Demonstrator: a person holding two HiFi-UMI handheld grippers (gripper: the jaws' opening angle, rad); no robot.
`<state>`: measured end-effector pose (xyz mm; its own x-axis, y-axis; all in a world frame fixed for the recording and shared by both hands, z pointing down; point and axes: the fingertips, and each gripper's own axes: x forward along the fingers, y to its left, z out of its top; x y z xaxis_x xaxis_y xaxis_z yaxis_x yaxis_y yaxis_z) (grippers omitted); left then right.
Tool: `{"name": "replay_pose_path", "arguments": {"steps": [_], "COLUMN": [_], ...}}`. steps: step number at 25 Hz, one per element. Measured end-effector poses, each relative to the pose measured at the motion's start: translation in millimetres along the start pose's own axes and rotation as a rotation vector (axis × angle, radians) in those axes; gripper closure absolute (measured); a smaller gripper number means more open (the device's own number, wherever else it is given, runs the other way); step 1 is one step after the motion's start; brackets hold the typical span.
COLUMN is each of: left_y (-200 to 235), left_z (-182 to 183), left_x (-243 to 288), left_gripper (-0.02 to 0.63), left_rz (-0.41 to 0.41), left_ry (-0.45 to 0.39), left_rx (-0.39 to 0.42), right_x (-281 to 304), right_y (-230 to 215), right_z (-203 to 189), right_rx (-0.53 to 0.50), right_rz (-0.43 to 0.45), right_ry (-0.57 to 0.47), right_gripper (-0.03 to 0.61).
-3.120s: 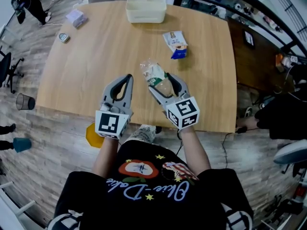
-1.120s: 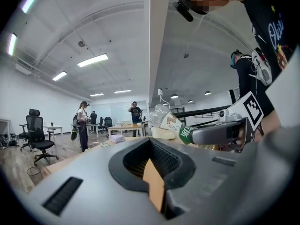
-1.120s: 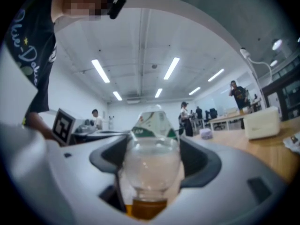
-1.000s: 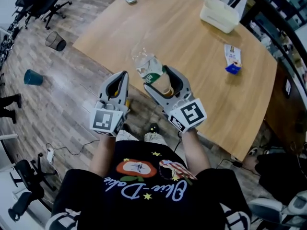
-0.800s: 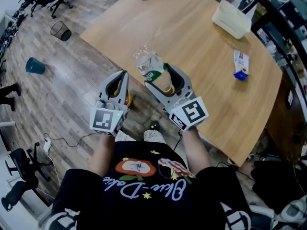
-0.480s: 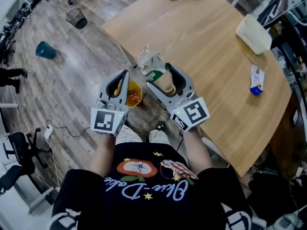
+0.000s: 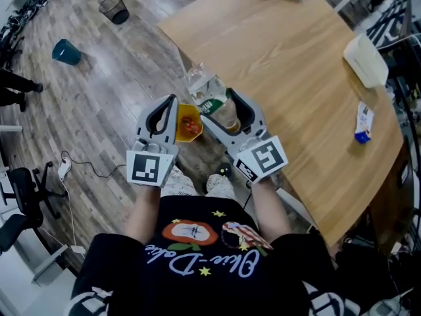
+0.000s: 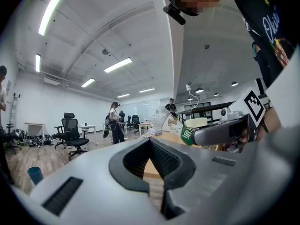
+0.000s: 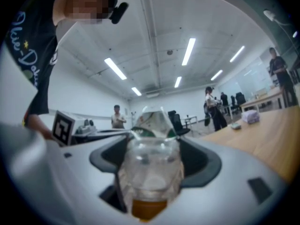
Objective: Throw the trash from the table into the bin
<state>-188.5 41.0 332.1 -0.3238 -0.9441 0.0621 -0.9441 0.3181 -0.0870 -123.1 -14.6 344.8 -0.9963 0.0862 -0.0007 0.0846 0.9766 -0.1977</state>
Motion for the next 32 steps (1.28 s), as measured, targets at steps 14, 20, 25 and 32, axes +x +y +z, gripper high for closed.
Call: {"name": "replay_pose_path", "arguments": {"steps": [14, 20, 25, 32], "left_y": [31, 48, 60, 77], "left_z": [-41, -78, -102, -130], "left_x": [-20, -31, -34, -42], "left_gripper": [0.603, 0.603, 0.603, 0.603], "left_rz": [0.072, 0.109, 0.131, 0.151], "left_ry": [-0.002, 0.031, 0.056, 0.075], "left_rx": [0.006, -0.030, -0.026, -0.053], "right_x": [29, 37, 47, 67], "right_y": [12, 15, 14, 18], "right_z": [-57, -98, -131, -176], "right_rx": [0.036, 0.059, 0.071, 0.082], "right_rz": [0.007, 0.017, 0.019, 0.029], "right_ry": [0.096, 0.152, 0.200, 0.254], "right_gripper": [0.221, 0.219, 0.220, 0.219]}}
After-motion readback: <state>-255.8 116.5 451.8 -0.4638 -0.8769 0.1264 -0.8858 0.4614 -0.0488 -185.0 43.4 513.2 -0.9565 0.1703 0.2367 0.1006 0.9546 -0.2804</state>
